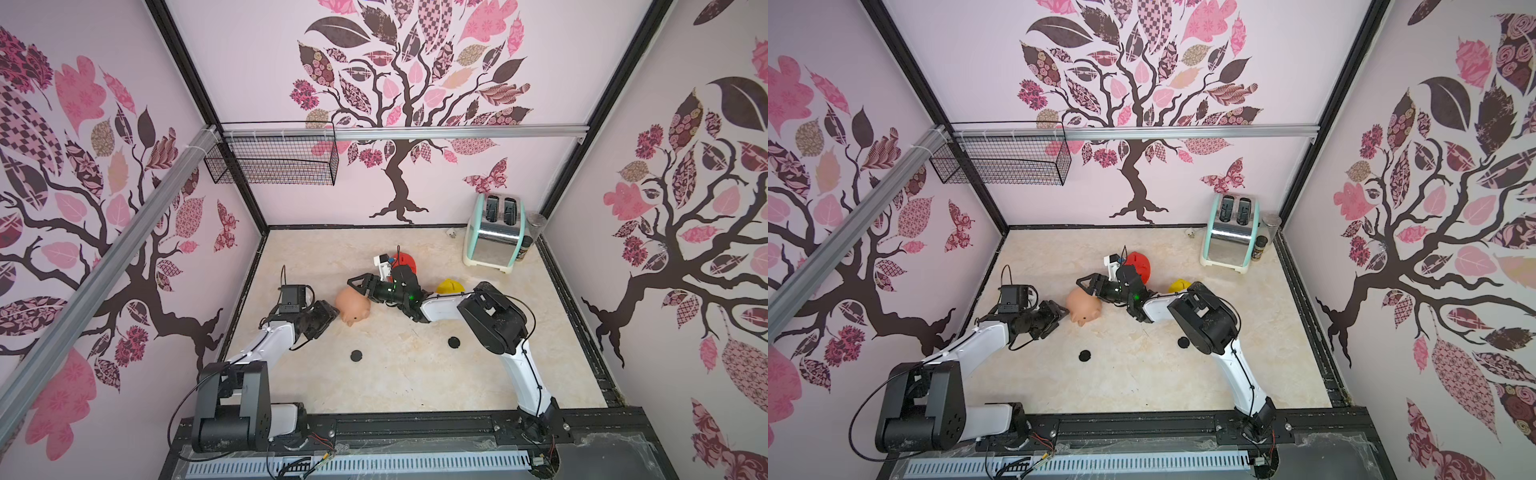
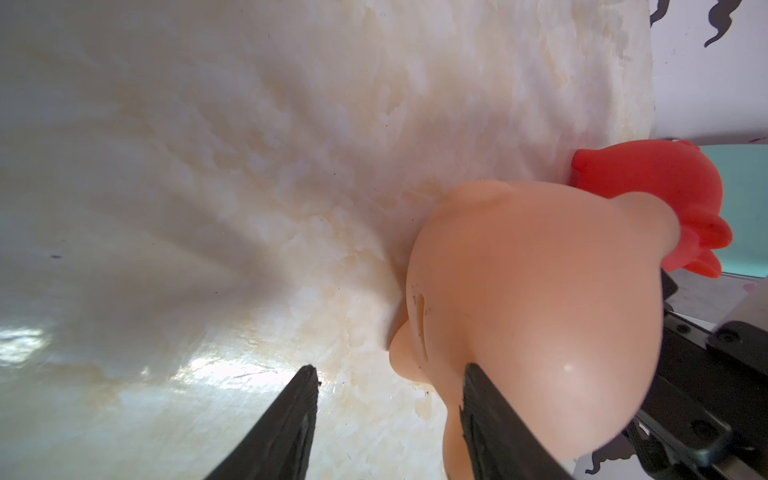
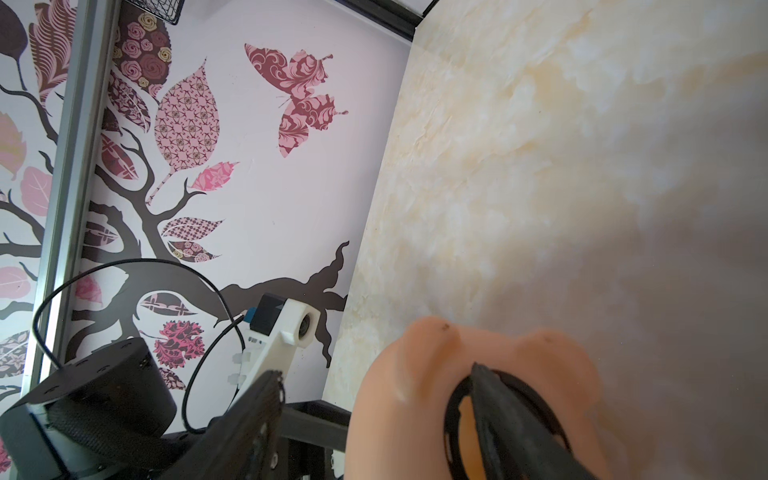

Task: Close piggy banks
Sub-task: Turn over the piggy bank at the center of the board.

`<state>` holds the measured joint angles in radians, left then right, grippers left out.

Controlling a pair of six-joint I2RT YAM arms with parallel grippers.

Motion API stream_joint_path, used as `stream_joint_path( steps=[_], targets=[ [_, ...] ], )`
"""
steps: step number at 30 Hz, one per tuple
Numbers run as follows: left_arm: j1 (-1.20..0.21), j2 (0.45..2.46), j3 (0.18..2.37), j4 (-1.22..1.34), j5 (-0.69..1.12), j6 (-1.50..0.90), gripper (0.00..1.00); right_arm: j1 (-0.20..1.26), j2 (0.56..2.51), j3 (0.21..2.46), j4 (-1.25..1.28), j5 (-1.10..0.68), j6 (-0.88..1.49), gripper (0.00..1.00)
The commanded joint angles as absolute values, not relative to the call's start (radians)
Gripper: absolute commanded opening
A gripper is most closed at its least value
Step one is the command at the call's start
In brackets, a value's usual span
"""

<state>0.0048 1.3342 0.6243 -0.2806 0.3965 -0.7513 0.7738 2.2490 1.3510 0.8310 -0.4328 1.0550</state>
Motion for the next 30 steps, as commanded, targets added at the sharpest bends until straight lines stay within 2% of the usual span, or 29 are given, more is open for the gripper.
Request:
stream_joint_path(
  steps=[1, 20, 30],
  targets=[
    [-0.005, 1.340, 0.632, -0.271, 0.406, -0.729, 0.58, 0.806, 2.197, 1.396, 0.827, -0.491, 1.065, 0.73],
    [-0.011, 1.361, 0.634, -0.278, 0.393, -0.719, 0.59, 0.850, 2.178, 1.428, 0.751, -0.523, 1.060, 0.73],
    [-0.004, 1.298, 0.642, -0.340, 0.306, -0.727, 0.62, 0.856, 2.113, 1.474, 0.607, -0.513, 0.975, 0.73]
  ],
)
